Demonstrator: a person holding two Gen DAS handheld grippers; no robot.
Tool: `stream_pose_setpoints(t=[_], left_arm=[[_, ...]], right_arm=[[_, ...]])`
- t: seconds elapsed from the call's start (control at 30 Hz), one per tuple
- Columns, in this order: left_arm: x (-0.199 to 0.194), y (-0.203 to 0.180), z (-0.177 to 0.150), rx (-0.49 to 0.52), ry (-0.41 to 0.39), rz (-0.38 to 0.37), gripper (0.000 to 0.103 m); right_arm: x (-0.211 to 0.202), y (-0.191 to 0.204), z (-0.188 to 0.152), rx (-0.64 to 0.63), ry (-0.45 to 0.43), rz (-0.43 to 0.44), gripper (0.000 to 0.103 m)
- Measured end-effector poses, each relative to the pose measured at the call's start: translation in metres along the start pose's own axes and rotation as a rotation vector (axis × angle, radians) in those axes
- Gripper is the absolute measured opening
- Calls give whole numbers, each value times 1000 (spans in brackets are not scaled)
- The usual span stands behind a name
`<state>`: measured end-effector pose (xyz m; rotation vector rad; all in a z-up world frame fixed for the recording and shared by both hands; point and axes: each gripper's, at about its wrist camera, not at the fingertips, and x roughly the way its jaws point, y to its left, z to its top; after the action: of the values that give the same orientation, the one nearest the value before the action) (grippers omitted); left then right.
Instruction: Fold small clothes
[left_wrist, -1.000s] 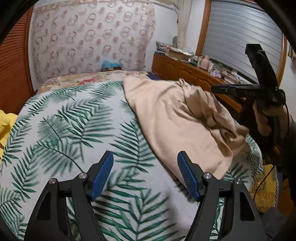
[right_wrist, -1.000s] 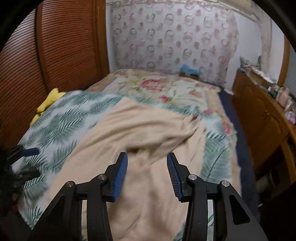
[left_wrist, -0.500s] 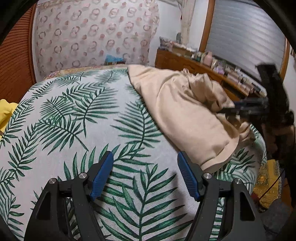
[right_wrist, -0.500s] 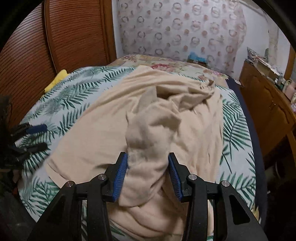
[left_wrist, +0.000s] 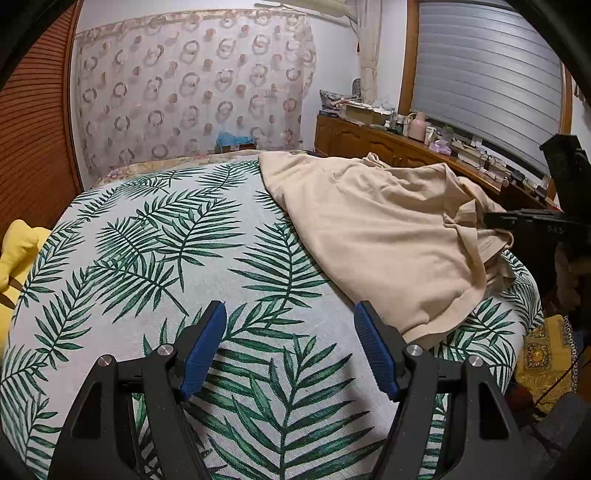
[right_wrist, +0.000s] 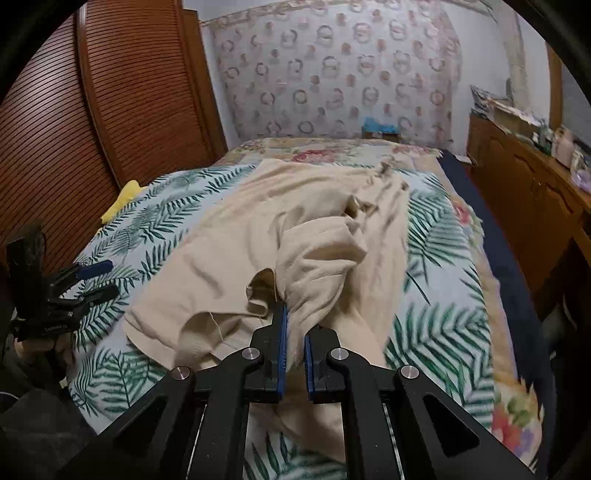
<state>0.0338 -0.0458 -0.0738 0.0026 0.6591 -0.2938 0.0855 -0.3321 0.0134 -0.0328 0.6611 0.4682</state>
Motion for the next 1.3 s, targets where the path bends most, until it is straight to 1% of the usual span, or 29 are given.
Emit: stream_pose_setpoints(t=[0.17,0.33,0.37,0.4,0.47,0.5,0.57,0.7,0.73,0.8,0.9,1.07,1.13,1.23,1.3], left_arm=[[-2,2,1,-10,5,17,73],[-4,5,0,-18,15,18,73],[-5,4,0,-25,11,3,73],[-8,4,-1,-22,1,-8,73],[-9,3,-2,-4,-12,20,73],[-8,3,-2,-4,-9,28,73],[-4,7,-2,-21,15,15,73],[-4,8,-2,-32,13,16,72],[-4,8,-2,-28,12,20,73],[-6,5,-3,-2,4,43,73],[-8,5,-1,-3,-1,40,73],[-13,0,4,24,-1,21,73],[-15,-3,8,40,-10,8,73],[-11,-9,16,59,-16,0,73],[-6,-15,23,73,-15,-5,73]], right_arm=[[-5,-9,-13,33,31,-45,8],[-19,-23,-17,64,25,-140,6],[-21,-25,-18,67,28,-154,6],[-24,-28,-18,79,28,-154,6],[-28,-29,-19,83,26,-155,6],[-30,-29,-18,86,21,-157,6],[-34,-27,-16,87,1,-148,6],[-39,-17,-9,62,-31,-115,6],[-38,-12,-7,52,-34,-111,8],[-35,-6,-5,31,-34,-105,19],[-25,3,1,-2,-29,-104,26],[-6,2,4,-31,-12,-100,27],[0,1,5,-40,4,-127,27],[4,-7,5,-61,23,-196,27],[9,-15,2,-48,49,-227,27]])
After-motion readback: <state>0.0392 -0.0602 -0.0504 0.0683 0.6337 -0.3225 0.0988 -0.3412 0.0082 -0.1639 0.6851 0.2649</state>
